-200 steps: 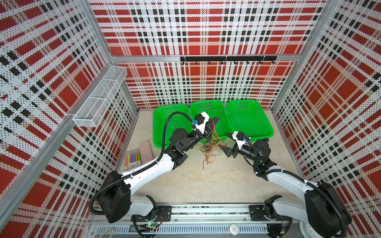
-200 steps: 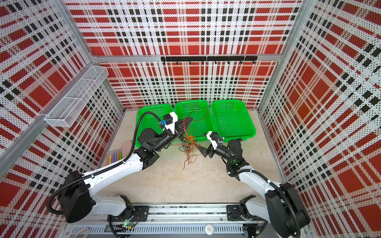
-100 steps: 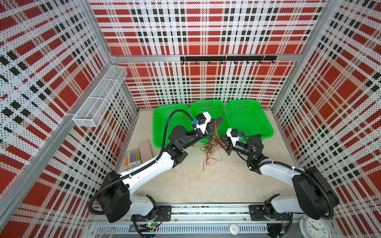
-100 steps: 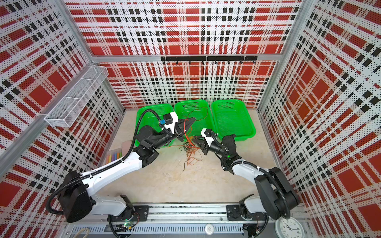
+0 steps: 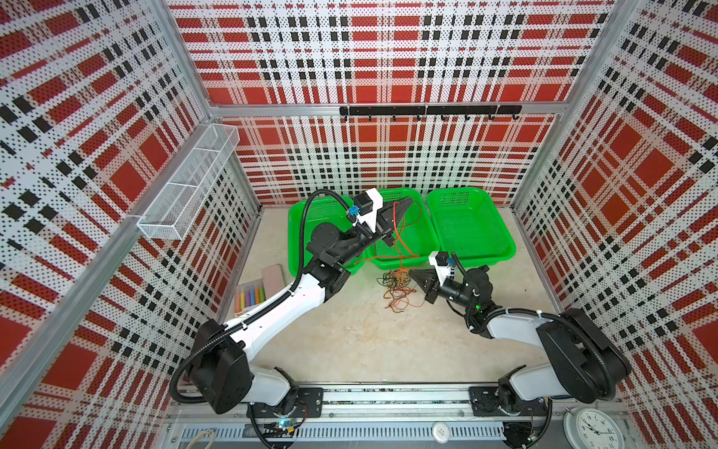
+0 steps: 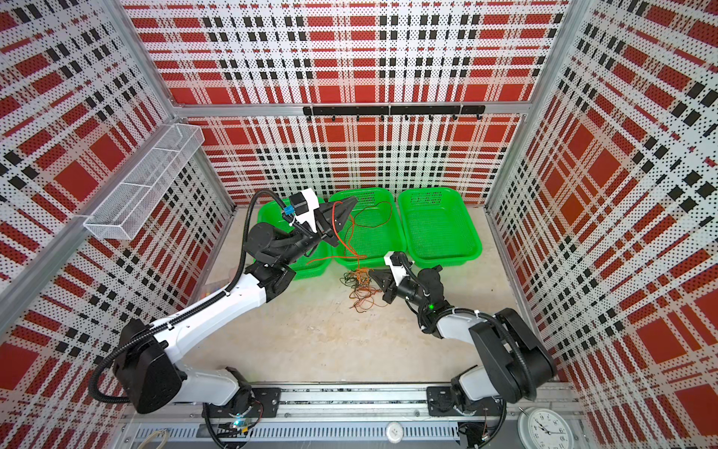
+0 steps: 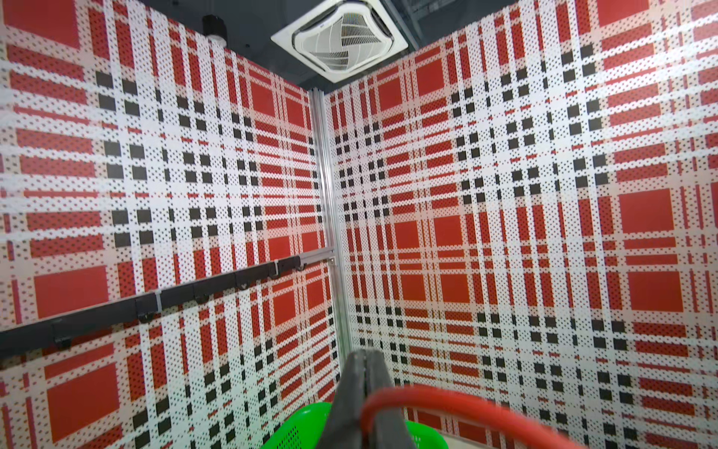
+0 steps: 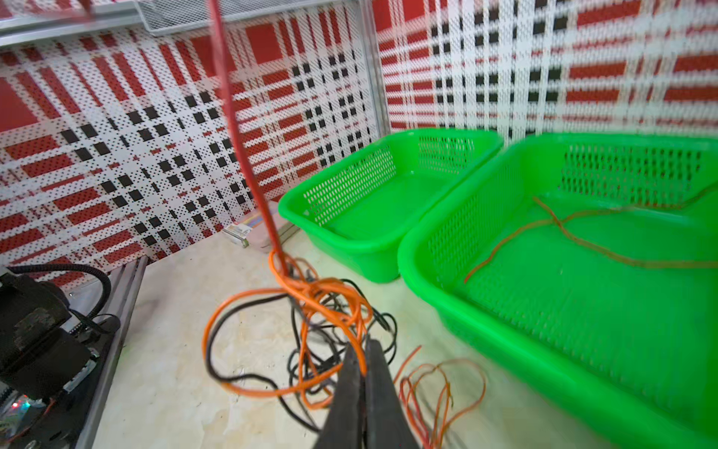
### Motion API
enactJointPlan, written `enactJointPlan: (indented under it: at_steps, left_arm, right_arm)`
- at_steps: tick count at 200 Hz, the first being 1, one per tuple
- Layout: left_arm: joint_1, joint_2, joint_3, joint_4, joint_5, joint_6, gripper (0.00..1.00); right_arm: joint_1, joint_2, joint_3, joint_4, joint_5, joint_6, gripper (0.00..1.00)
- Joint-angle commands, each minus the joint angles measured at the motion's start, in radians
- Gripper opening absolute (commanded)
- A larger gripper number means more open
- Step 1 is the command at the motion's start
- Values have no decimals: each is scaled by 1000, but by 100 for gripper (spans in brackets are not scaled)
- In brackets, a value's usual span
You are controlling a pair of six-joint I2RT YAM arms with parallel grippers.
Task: Untangle the cables
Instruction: 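Carry the red wire over the middle green basket with the left gripper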
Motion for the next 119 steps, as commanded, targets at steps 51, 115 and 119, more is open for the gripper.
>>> enactJointPlan:
  at_steps: [51, 115, 119]
  left_arm:
    - [22, 89, 201, 2, -75, 28, 0]
    - [96, 359, 359, -2, -153, -15, 0]
    - [102, 382, 369, -1, -154, -16, 0]
  right_arm:
    - [83, 122, -116, 184, 279, 129, 0]
    - [83, 30, -104, 44, 310, 113, 0]
    - [83, 19, -103, 31, 317, 111, 0]
